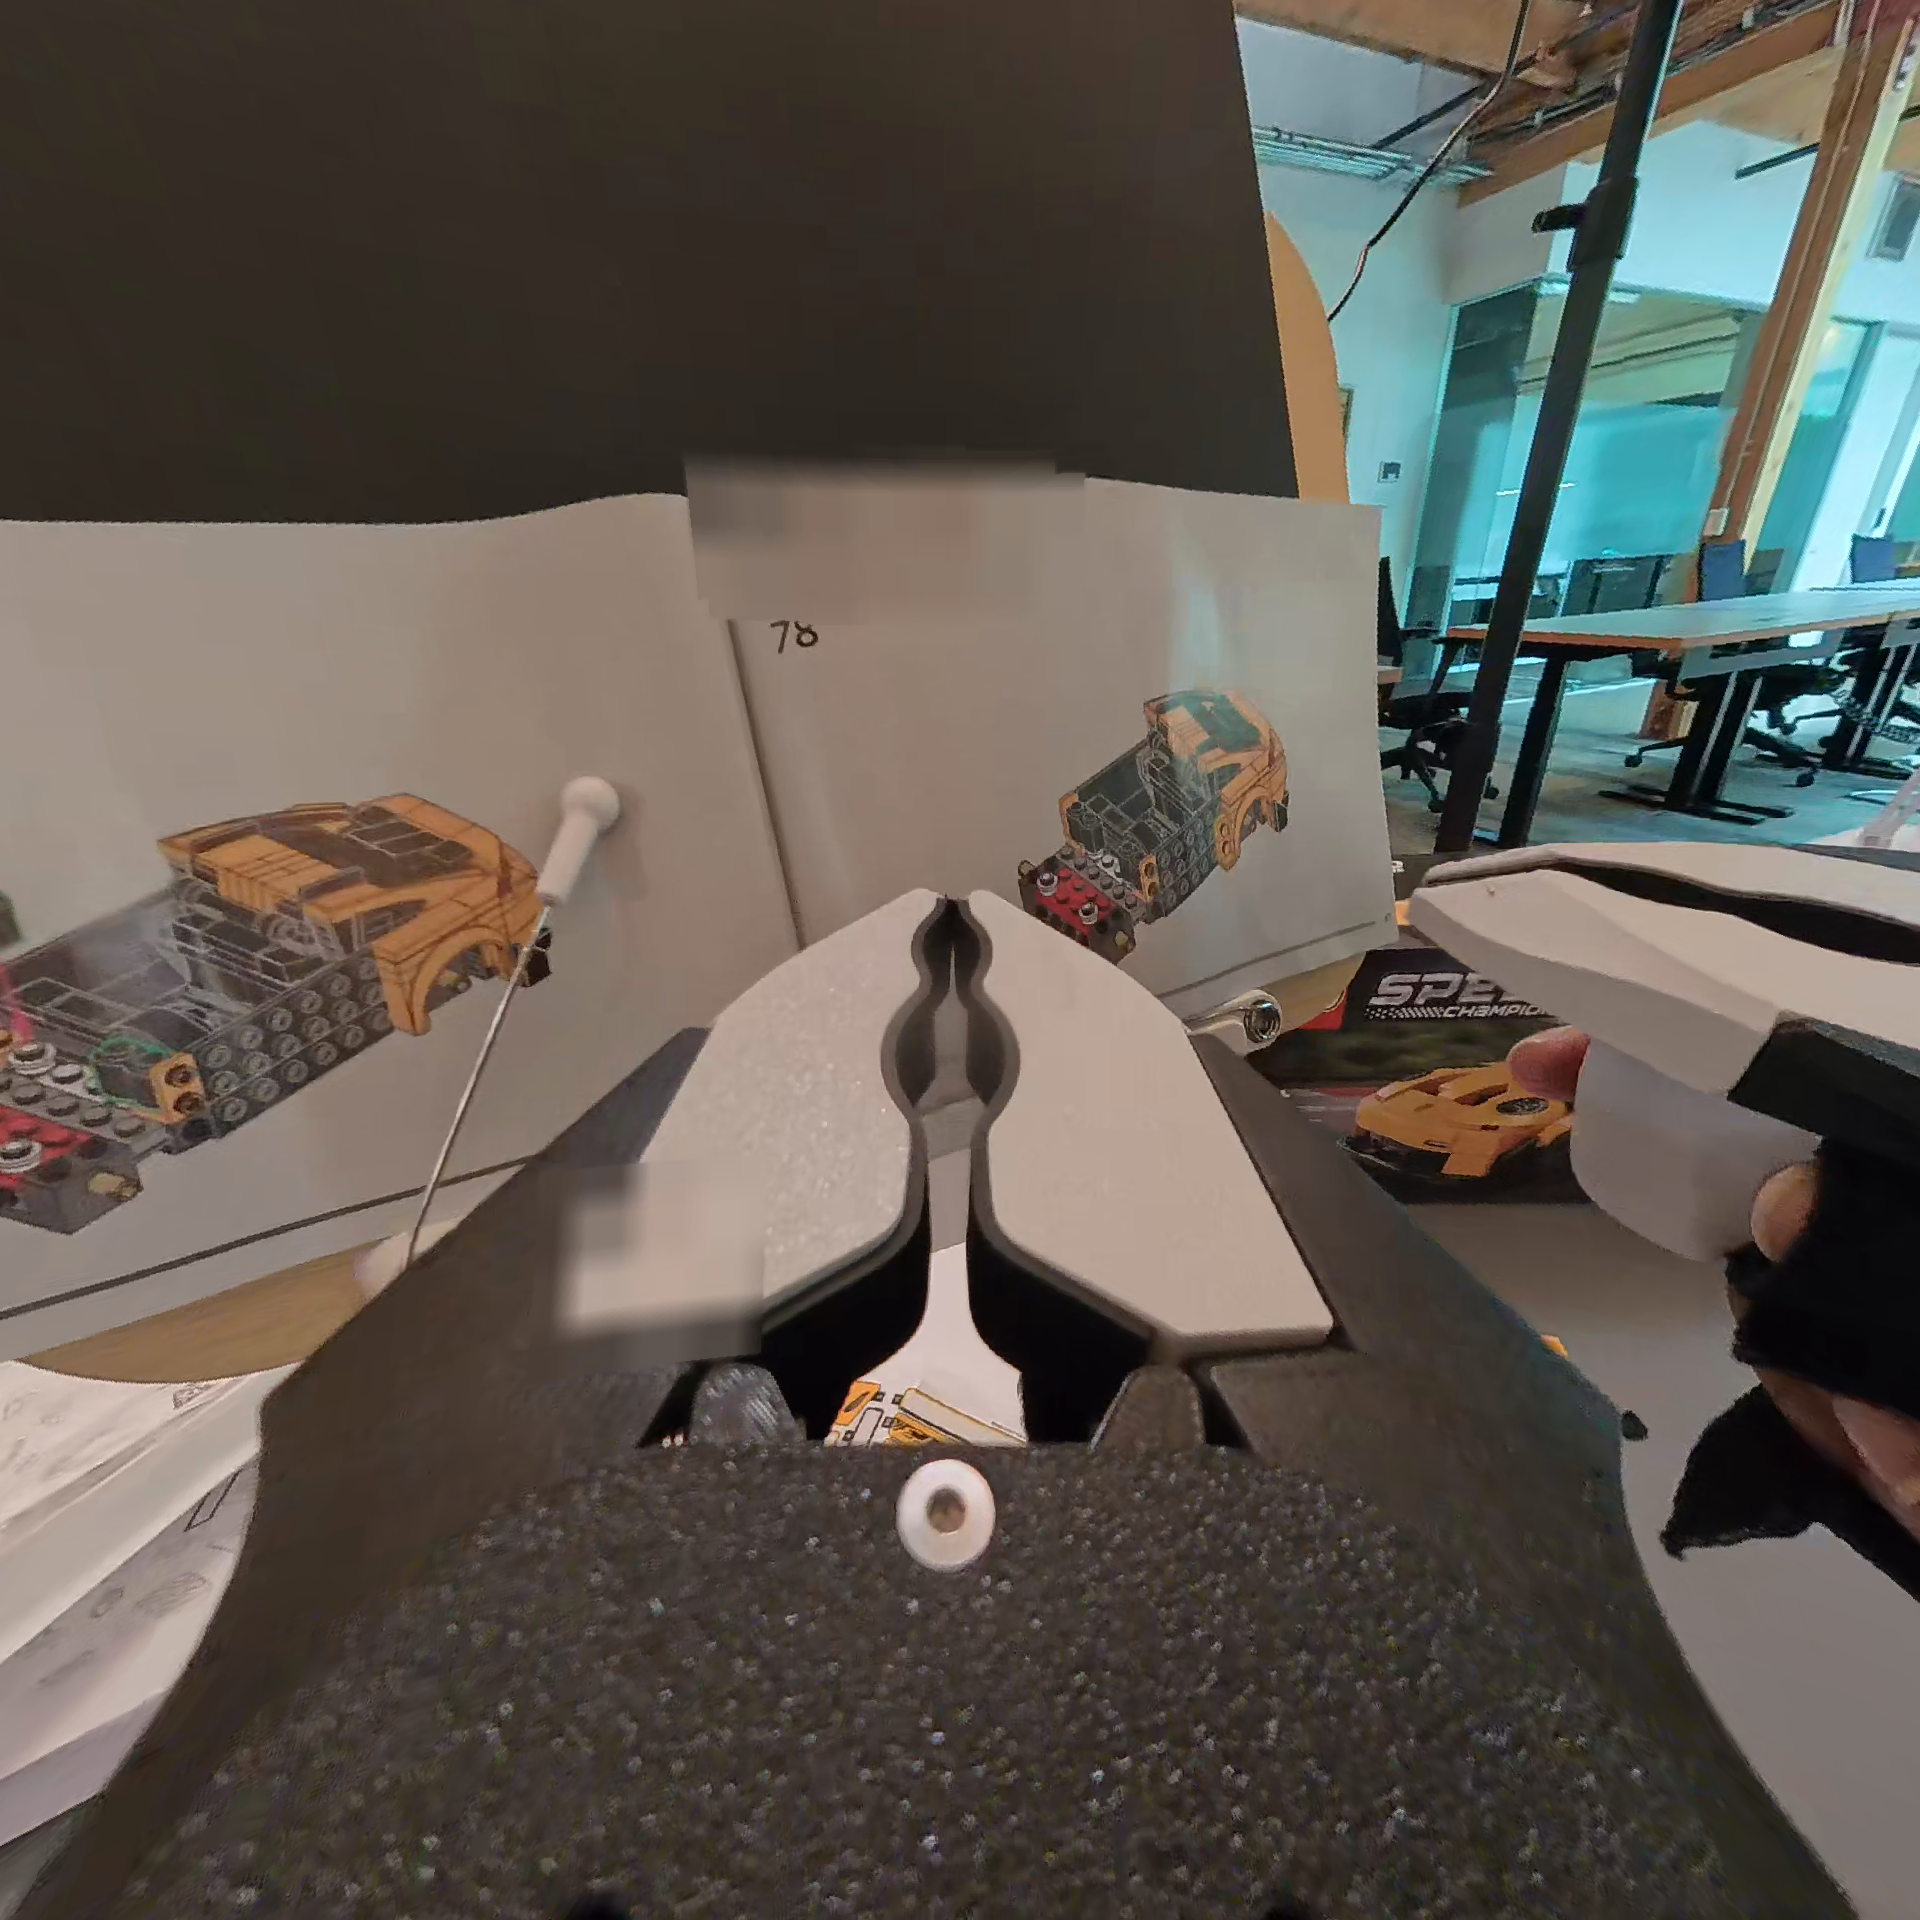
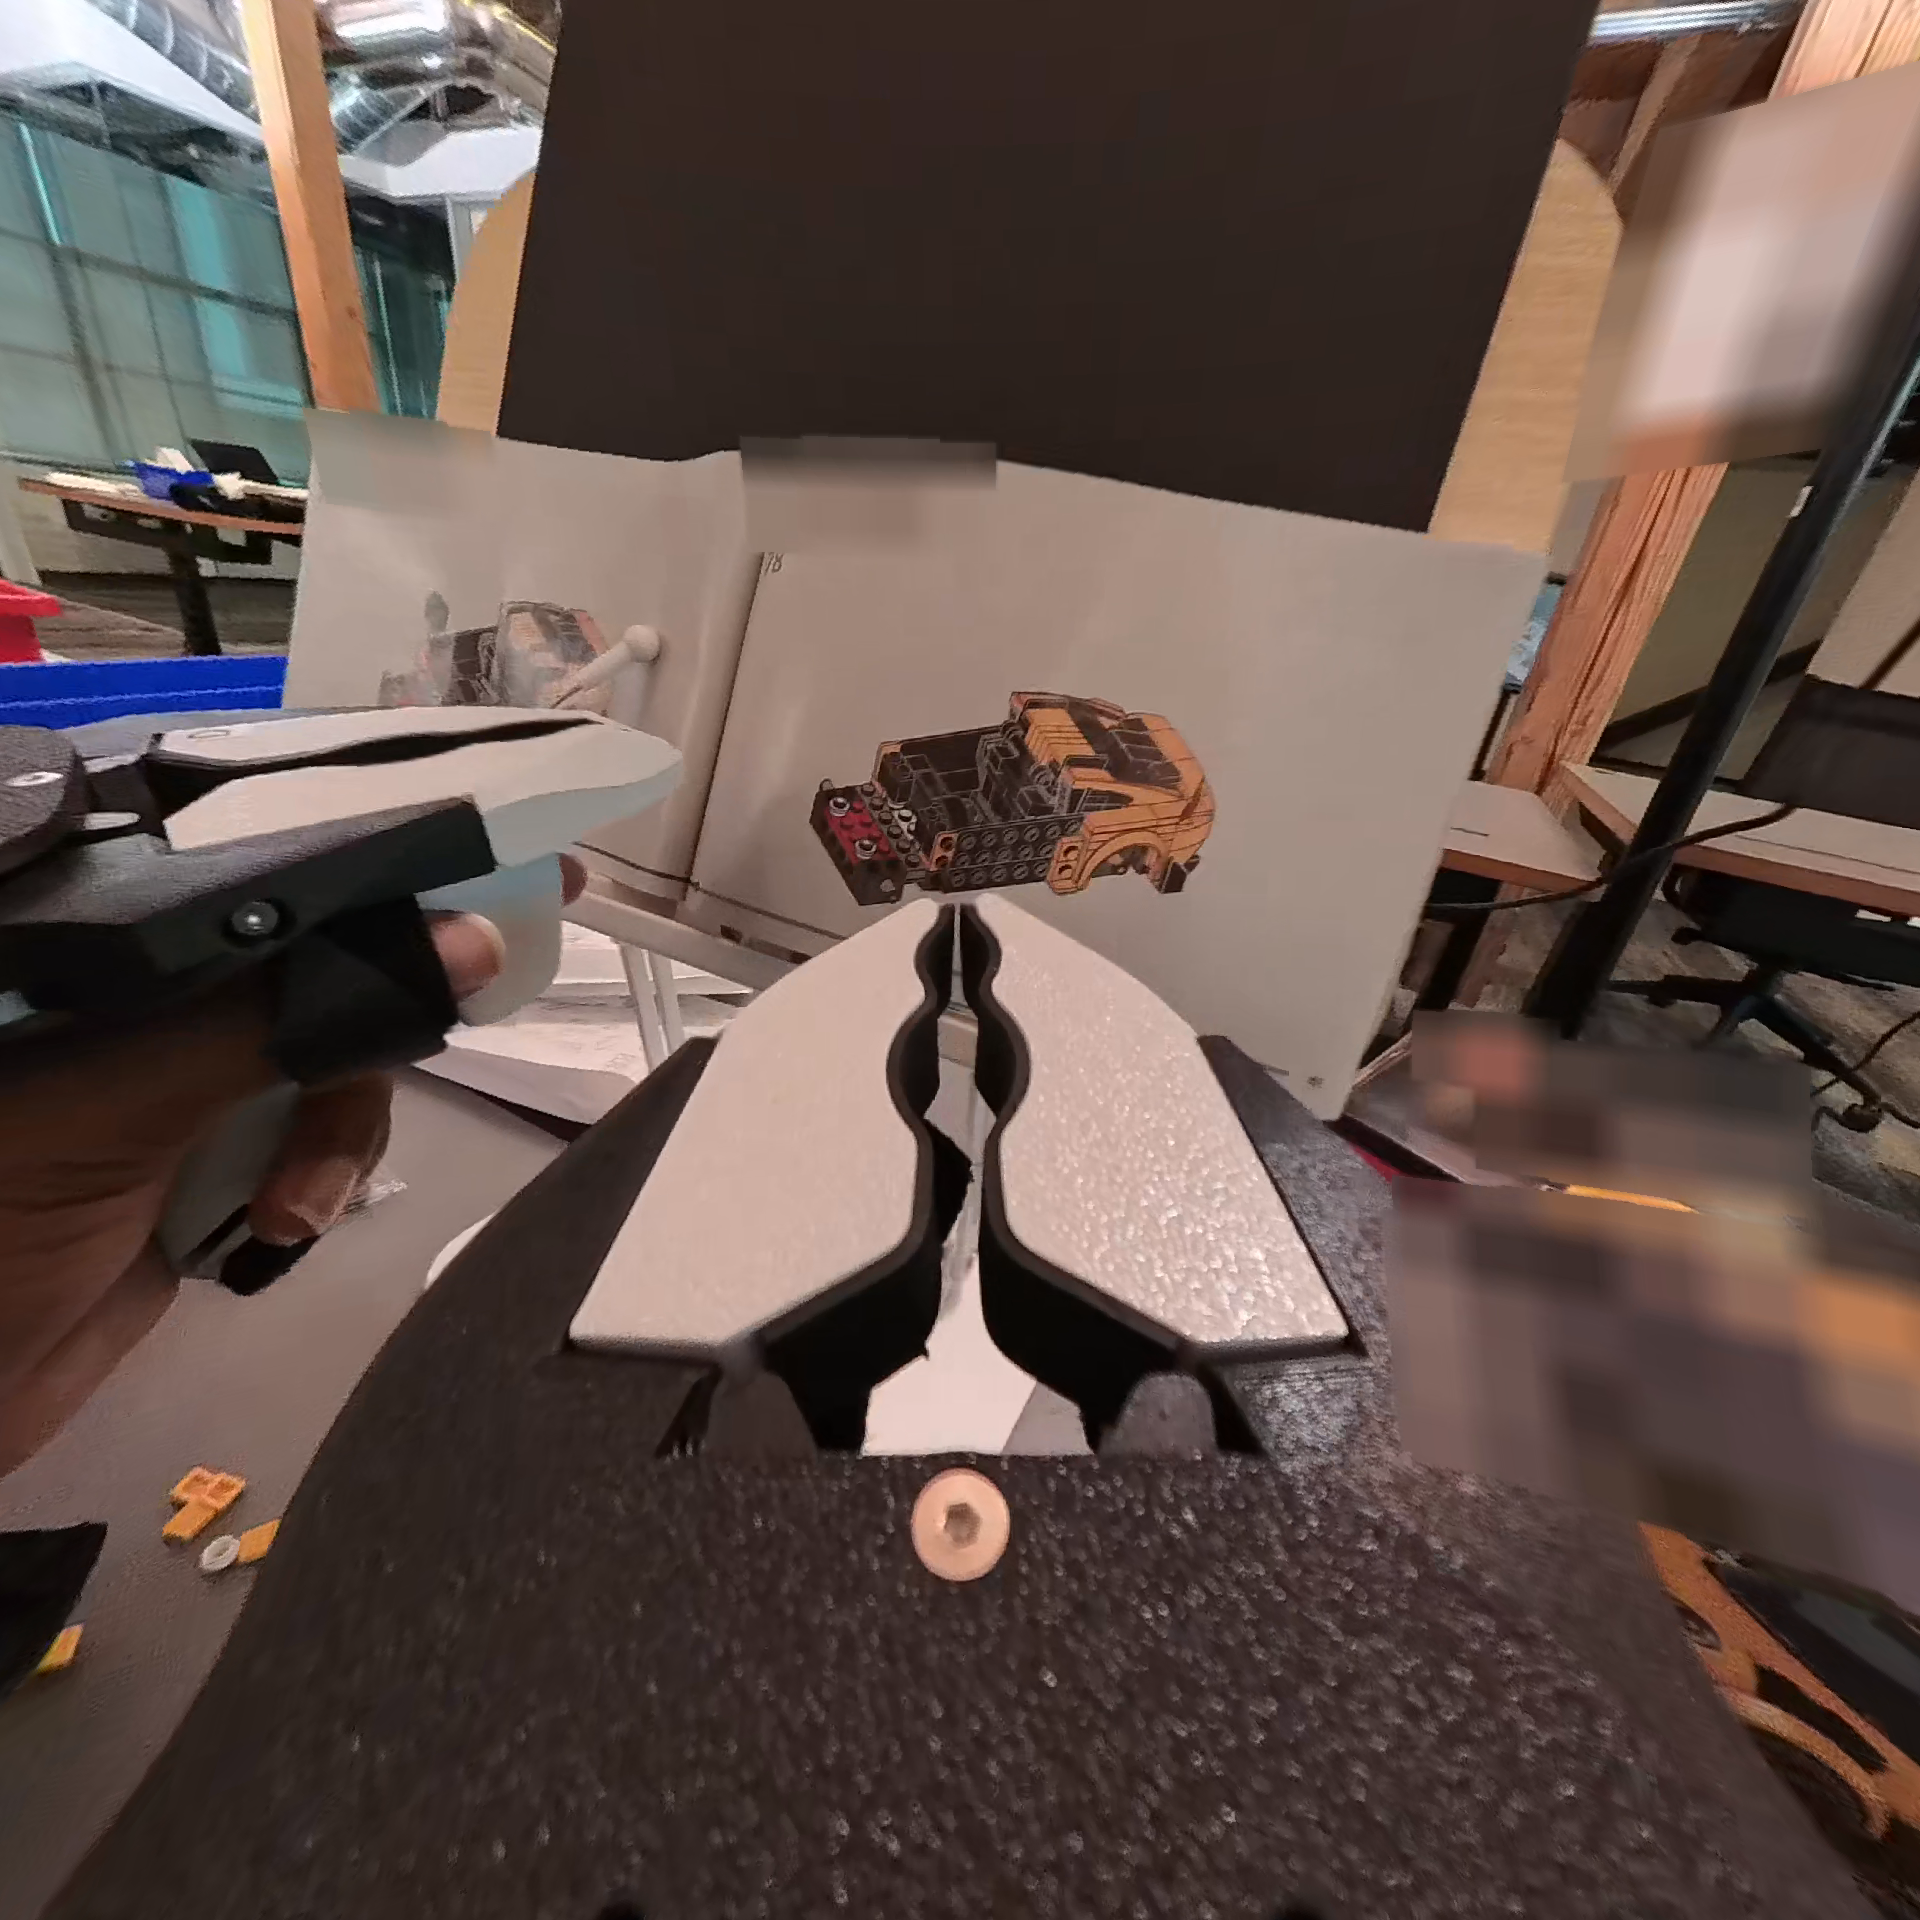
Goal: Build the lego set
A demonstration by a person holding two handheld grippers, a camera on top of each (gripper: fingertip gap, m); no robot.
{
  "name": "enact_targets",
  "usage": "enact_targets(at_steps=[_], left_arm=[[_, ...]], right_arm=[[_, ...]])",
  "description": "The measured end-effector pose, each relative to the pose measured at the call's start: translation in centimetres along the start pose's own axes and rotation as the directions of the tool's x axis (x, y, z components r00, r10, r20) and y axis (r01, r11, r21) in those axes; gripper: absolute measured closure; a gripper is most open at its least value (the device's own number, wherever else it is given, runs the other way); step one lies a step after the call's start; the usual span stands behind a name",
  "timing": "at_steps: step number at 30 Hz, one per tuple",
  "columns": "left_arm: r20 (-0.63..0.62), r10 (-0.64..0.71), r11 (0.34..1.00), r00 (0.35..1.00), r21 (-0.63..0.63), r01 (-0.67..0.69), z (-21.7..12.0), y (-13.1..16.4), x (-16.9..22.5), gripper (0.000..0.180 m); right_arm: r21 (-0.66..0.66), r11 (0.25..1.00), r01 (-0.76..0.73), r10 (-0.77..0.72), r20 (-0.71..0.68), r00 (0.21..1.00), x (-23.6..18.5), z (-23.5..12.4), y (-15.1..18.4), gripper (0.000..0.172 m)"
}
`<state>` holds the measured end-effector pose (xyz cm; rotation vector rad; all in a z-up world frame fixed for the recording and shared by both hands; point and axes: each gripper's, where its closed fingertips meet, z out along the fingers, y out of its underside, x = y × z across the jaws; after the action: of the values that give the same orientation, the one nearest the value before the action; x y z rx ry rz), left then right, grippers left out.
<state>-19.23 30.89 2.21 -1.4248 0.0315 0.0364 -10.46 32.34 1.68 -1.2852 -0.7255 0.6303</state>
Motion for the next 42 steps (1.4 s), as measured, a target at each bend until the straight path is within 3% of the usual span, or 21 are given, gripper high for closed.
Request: enact_targets(at_steps=[18,26,32,42], left_arm=[[-0.037,0.044,0.999,0.998,0.004,-0.044,0.0,-0.6,2.0,0.18],[-0.015,0.073,0.996,0.997,0.043,-0.073,-0.2,-2.4,1.7,0.18],[0.038,-0.005,0.998,0.999,0.067,0.003,2.4,-4.7,-1.0,0.18],[0.054,0.022,0.998,0.998,0.054,-0.025,4.9,-4.8,-2.1,0.18]], right_arm=[[0.002,1.0,-0.003,0.003,0.019,1.0,-0.2,-0.3,-0.7,0.169],[0.021,0.999,-0.048,0.047,0.017,0.999,0.5,-0.8,-1.8,0.169],[0.039,0.998,-0.057,0.056,0.025,0.998,0.5,-1.0,-2.5,0.169],[0.035,0.997,-0.073,0.071,0.034,0.997,0.9,-0.8,-2.0,0.169]])
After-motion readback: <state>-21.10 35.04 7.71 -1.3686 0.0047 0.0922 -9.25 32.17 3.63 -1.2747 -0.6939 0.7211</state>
